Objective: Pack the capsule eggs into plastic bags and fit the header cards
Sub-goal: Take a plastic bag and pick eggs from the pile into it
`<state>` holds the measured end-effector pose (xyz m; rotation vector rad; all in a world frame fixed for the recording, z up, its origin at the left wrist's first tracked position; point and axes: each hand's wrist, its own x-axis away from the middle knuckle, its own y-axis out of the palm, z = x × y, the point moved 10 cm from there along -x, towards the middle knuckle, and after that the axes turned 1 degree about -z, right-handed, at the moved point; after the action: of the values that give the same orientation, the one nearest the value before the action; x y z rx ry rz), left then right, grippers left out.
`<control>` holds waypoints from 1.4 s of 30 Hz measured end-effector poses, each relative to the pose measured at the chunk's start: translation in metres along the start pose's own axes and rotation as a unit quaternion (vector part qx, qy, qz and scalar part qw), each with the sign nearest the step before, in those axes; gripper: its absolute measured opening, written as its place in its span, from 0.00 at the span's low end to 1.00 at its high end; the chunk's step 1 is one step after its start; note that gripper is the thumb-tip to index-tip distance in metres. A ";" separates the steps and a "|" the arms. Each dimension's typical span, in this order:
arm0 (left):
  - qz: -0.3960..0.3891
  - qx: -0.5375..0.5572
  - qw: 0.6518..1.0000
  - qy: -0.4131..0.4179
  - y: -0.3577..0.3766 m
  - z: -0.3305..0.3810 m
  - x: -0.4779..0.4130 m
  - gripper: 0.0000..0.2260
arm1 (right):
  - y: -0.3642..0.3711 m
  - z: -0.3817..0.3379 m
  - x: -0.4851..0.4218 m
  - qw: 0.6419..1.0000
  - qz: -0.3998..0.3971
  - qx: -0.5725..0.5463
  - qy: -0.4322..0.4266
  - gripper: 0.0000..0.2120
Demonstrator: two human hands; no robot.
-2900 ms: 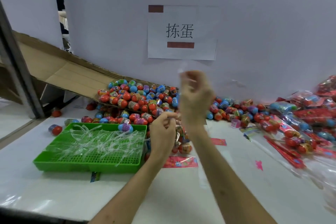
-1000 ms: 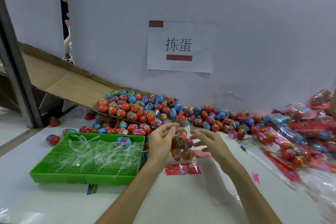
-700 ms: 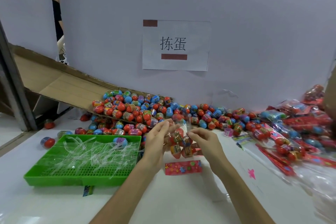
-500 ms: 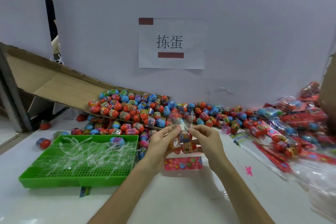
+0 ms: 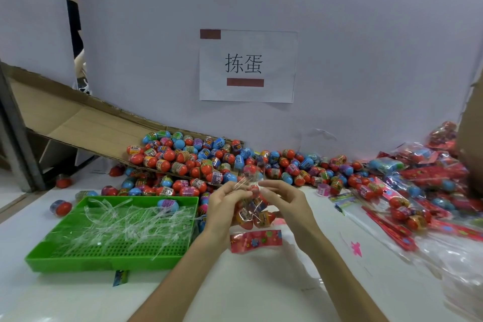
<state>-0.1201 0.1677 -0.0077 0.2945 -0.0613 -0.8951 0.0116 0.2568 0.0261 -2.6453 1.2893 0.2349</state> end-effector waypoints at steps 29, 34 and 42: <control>-0.148 0.073 0.986 -0.037 0.041 0.005 0.019 0.19 | -0.011 0.006 0.001 0.986 0.006 -0.155 0.060 0.10; -0.152 0.085 0.984 -0.038 0.038 0.006 0.017 0.18 | -0.002 0.000 0.003 0.991 -0.042 -0.117 0.055 0.16; -0.182 0.174 0.962 -0.108 0.045 -0.003 0.022 0.18 | -0.004 0.005 0.003 0.978 -0.059 -0.176 0.095 0.13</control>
<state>-0.0714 0.1776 0.0007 0.5465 -0.3784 -1.2831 0.0163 0.2578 0.0211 -3.1007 1.2365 0.2141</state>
